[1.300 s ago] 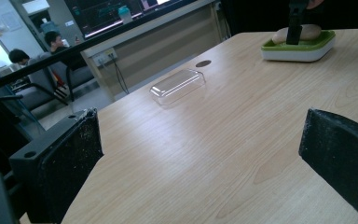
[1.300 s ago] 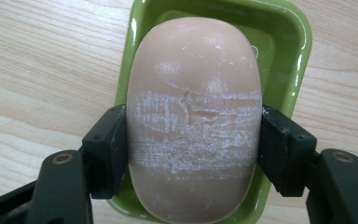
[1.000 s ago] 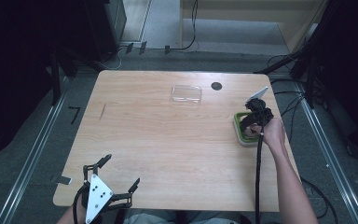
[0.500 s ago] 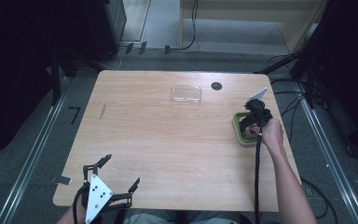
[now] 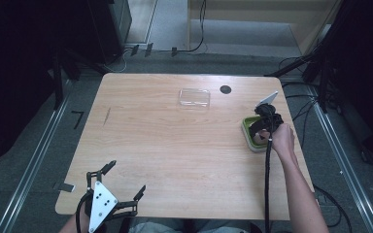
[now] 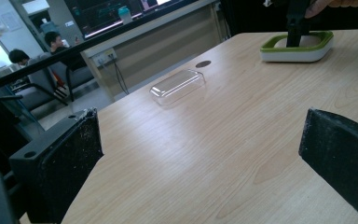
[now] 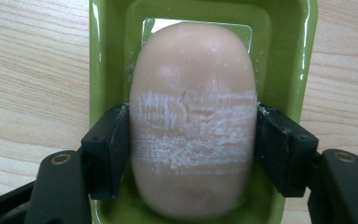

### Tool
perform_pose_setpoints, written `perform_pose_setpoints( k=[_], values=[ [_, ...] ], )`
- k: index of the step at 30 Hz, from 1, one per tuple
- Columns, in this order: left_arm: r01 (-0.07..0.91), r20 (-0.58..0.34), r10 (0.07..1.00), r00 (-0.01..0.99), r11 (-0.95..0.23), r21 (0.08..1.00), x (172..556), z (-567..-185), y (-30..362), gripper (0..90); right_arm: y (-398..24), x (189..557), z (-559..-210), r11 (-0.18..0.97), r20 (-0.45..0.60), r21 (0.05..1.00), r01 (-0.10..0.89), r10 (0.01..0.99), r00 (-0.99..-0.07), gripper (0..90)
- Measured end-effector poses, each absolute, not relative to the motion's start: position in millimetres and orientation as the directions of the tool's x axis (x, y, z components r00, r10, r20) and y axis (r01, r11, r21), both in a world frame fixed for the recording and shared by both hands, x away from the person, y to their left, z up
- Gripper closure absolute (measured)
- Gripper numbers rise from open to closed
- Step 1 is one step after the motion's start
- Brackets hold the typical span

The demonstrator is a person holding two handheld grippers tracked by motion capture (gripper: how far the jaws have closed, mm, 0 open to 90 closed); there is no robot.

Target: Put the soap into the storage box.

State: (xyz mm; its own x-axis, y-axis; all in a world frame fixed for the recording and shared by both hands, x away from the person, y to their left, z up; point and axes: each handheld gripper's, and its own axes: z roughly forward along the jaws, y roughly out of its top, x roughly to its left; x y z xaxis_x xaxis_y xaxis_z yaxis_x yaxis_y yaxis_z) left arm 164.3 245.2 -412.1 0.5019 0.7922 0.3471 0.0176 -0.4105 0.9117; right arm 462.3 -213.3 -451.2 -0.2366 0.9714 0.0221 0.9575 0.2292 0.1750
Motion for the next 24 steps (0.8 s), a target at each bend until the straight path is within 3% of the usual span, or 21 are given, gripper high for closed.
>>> perform_pose_setpoints(
  k=[12,24],
  values=[
    [0.017,0.347,0.792,0.502,-0.41,0.912,164.3,-412.0,245.0,0.0,-212.7,456.1,-437.8,0.257,0.015,0.185,0.949,0.964,-0.264,21.4],
    [0.014,0.347,0.792,0.502,-0.409,0.912,163.9,-412.1,244.6,0.0,-182.7,423.5,-404.8,0.408,0.03,0.208,0.889,0.906,-0.423,8.1]
  ],
)
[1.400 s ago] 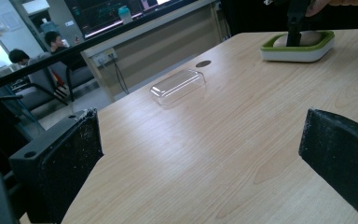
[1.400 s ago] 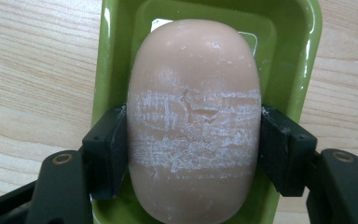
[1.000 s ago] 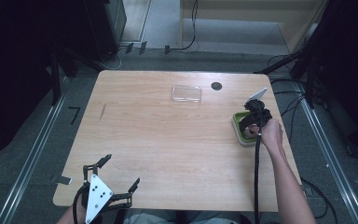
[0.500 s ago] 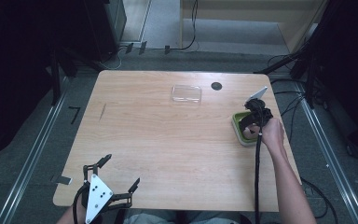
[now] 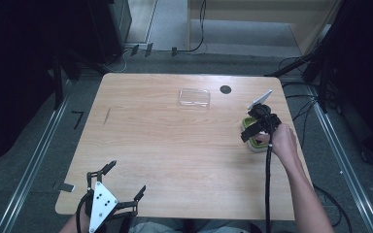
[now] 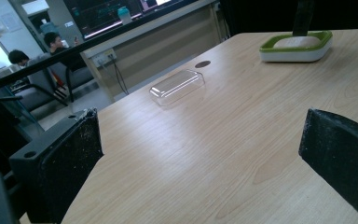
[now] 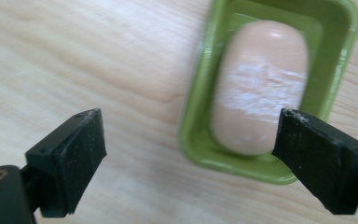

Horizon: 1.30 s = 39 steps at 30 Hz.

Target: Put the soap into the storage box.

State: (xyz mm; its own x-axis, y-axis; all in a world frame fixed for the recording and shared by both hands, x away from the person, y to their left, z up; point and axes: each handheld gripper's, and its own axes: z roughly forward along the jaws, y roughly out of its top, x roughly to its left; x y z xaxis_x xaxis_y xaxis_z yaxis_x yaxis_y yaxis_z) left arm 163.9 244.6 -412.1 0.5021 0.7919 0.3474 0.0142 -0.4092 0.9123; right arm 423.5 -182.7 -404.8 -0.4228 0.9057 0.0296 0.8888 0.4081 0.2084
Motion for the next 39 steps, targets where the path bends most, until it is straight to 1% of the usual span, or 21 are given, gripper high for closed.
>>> perform_pose_setpoints(
  k=[11,17,21,31,39],
  values=[
    [0.015,0.349,0.791,0.503,-0.412,0.911,163.6,-412.2,244.5,0.0,-140.8,386.8,-393.5,0.566,0.006,0.188,0.802,0.816,-0.578,6.1],
    [0.016,0.349,0.791,0.503,-0.412,0.911,163.6,-412.2,244.5,0.0,-124.5,371.3,-393.2,0.624,-0.007,0.176,0.761,0.774,-0.633,6.1],
    [0.016,0.349,0.79,0.504,-0.412,0.911,163.5,-412.3,244.6,0.0,-115.4,361.2,-395.7,0.654,-0.011,0.158,0.739,0.75,-0.661,6.1],
    [0.016,0.35,0.79,0.503,-0.413,0.91,163.5,-412.3,244.4,0.0,-96.6,332.7,-399.9,0.722,-0.016,0.151,0.676,0.685,-0.728,6.4],
    [0.017,0.349,0.791,0.503,-0.413,0.91,163.3,-412.3,244.4,0.0,-84.7,309.9,-414.6,0.759,-0.011,0.136,0.637,0.644,-0.765,8.0]
  ],
)
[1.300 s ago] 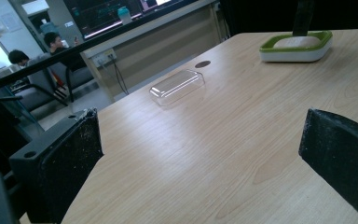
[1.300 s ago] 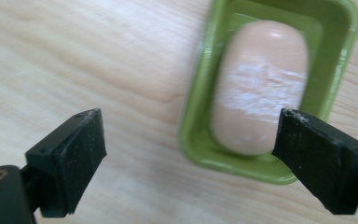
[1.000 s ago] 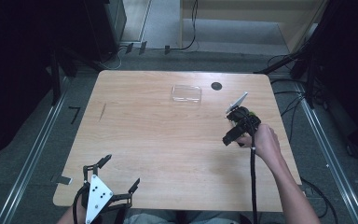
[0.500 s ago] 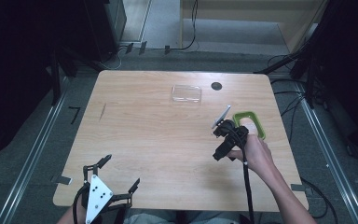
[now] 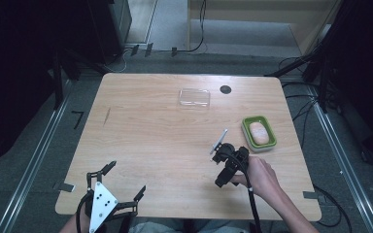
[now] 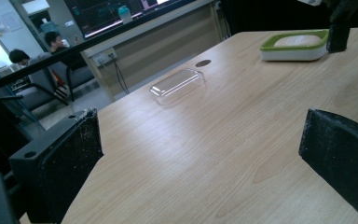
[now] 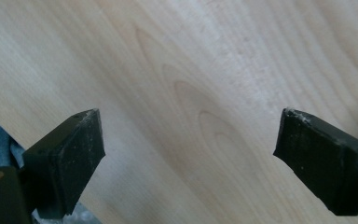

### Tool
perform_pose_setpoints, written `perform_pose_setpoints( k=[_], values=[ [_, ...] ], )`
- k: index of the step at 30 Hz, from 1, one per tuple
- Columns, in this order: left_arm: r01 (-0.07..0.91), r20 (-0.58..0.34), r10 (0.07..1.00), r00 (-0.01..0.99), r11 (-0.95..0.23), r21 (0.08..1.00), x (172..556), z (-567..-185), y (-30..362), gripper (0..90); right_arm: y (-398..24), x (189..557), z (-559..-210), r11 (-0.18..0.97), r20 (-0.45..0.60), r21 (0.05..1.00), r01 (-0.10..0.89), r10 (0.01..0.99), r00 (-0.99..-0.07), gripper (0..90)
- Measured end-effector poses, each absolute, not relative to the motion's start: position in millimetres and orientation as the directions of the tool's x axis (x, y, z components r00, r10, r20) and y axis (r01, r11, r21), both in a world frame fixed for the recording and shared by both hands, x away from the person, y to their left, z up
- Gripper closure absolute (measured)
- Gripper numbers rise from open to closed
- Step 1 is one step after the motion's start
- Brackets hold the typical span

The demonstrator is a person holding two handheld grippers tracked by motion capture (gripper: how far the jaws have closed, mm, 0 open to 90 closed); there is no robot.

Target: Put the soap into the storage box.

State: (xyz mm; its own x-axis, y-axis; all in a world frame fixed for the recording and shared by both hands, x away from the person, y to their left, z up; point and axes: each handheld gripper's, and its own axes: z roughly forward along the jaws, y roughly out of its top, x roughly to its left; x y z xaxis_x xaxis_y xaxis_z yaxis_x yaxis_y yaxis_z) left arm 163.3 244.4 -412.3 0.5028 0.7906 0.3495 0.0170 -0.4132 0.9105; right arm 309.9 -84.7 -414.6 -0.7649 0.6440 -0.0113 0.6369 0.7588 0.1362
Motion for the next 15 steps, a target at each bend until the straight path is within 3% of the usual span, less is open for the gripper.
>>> perform_pose_setpoints(
  k=[8,15],
  values=[
    [0.017,0.35,0.791,0.502,-0.414,0.91,163.5,-412.4,244.5,0.0,-78.6,291.2,-435.0,0.795,-0.01,0.105,0.597,0.602,-0.799,8.3],
    [0.015,0.349,0.791,0.502,-0.412,0.911,164.9,-412.6,243.1,0.0,-77.4,280.6,-441.5,0.81,-0.02,0.151,0.567,0.575,-0.818,14.2]
  ],
)
